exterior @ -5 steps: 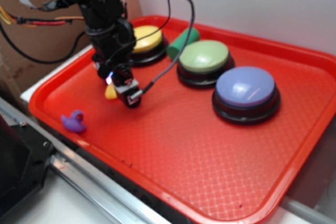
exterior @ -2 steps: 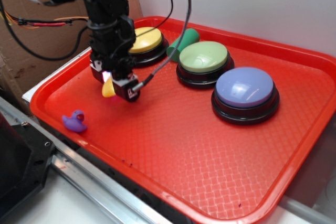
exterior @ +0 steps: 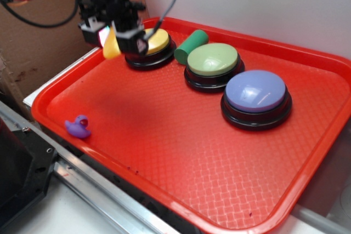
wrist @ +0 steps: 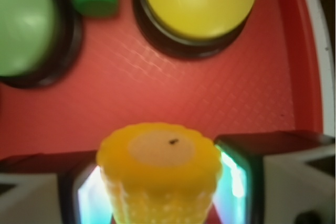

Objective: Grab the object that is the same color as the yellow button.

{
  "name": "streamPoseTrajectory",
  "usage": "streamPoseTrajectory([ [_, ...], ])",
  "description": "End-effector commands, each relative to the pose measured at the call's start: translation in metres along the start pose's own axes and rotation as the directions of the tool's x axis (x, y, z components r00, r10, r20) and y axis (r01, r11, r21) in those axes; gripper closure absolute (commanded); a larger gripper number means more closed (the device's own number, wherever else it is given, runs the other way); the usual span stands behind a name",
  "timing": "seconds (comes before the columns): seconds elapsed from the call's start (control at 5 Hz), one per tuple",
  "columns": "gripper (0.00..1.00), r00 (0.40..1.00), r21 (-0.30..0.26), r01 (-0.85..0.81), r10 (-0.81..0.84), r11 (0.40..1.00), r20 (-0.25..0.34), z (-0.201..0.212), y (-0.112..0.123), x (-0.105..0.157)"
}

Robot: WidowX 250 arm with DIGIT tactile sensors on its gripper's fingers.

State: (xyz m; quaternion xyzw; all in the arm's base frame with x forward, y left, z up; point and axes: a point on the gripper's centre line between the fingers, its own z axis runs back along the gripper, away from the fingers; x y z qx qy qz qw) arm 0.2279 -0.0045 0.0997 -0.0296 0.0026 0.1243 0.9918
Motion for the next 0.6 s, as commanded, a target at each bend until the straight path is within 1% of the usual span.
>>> streamPoseTrajectory([
  [0.0,1.00,0.992,-0.098,-0.065,0.075,0.993,0.103,0.069,-0.027,-0.008],
  [0.2,1.00,0.985,-0.099,-0.031,0.047,0.995,0.169,0.084,-0.041,-0.020],
  [0.4,1.00,0.975,-0.068,-0.028,0.042,0.997,0.220,0.079,-0.050,-0.025],
])
